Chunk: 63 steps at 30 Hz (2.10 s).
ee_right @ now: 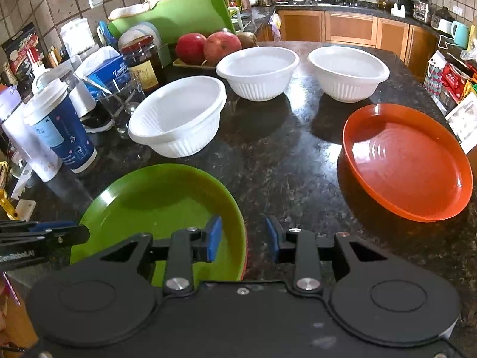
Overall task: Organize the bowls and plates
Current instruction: 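Lift the green plate with the left gripper and lower it onto the magenta plate, then open the left gripper to release the green plate, then move the left gripper to the orange plate rim and grasp it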
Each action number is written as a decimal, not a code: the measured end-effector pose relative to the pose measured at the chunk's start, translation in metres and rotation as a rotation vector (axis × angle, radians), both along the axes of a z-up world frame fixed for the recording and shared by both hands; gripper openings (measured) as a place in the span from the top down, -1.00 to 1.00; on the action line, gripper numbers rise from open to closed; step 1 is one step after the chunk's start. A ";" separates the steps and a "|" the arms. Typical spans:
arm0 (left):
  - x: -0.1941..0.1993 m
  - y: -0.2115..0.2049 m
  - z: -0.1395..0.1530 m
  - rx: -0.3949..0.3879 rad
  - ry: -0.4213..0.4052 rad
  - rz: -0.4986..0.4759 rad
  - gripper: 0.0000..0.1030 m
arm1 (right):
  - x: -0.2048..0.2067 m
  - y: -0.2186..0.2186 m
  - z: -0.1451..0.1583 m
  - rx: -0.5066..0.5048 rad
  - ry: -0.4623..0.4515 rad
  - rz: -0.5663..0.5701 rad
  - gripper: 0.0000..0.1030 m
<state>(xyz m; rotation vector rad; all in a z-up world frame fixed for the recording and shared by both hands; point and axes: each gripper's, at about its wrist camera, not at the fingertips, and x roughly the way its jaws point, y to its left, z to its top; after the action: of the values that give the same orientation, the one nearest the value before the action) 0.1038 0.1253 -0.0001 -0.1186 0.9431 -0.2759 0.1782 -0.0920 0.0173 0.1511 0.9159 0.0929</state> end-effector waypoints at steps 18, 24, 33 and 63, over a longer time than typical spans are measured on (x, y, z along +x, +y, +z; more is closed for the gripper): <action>-0.001 0.001 -0.013 0.029 0.056 -0.038 0.32 | -0.006 0.032 -0.011 0.008 0.066 0.084 0.14; -0.013 0.015 -0.011 0.034 0.068 -0.030 0.31 | -0.023 0.045 -0.010 0.035 0.081 0.095 0.14; -0.020 0.031 0.001 0.021 0.015 -0.006 0.31 | -0.043 0.030 0.001 0.047 0.025 -0.019 0.14; 0.021 -0.201 0.029 0.019 -0.107 -0.012 0.25 | 0.006 -0.210 0.023 -0.176 -0.109 0.010 0.03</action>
<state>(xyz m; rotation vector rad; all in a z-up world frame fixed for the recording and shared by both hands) 0.1252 -0.0756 0.0288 -0.0799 0.8407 -0.2816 0.1839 -0.3016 0.0408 -0.0216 0.8123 0.0288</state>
